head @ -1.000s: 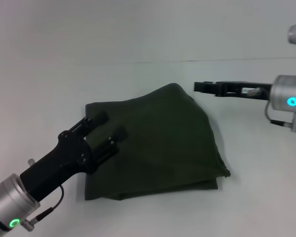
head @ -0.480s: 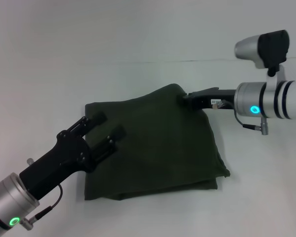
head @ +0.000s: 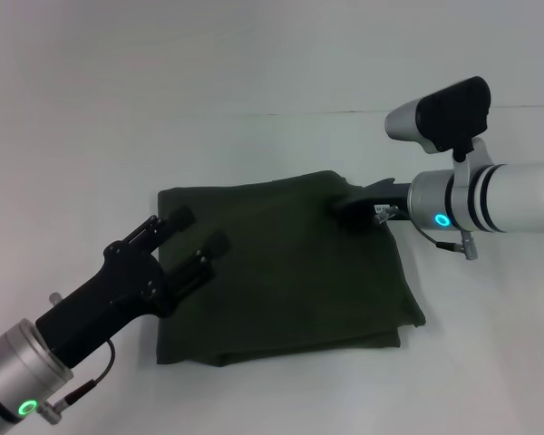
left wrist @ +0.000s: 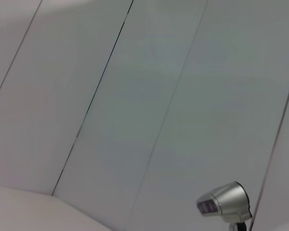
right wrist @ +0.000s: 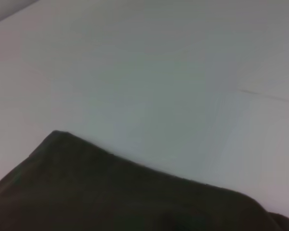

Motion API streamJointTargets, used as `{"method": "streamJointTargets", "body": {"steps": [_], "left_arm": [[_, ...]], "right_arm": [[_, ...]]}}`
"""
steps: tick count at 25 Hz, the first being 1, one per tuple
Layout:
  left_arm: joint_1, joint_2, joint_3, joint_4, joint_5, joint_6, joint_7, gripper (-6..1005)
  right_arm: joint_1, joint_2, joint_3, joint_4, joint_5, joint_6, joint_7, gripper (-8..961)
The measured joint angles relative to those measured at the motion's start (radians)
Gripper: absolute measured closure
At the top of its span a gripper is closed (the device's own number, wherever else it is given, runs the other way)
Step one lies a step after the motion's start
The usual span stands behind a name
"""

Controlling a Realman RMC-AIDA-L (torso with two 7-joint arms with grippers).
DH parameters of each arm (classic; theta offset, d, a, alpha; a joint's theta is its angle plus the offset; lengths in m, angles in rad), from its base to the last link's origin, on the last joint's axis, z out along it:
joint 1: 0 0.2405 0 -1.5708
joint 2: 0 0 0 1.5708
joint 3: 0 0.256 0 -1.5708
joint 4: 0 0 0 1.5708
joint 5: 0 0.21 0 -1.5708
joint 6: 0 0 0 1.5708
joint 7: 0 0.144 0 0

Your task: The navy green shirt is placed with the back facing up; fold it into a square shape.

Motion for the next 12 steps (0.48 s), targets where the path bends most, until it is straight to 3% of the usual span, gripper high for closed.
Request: {"method": "streamJointTargets", "body": {"steps": [6, 12], "left_arm": [[0.002, 0.0, 0.0, -0.001, 0.0, -0.003, 0.0, 275], [0.001, 0.0, 0.0, -0.001, -0.002, -0.003, -0.003, 275]], "right_arm": [[-0.038, -0.006, -0.001, -0.027, 0.134, -0.013, -0.088, 955], [-0.106, -0.008, -0.001, -0.118, 0.181, -0.149, -0.103, 955]]}}
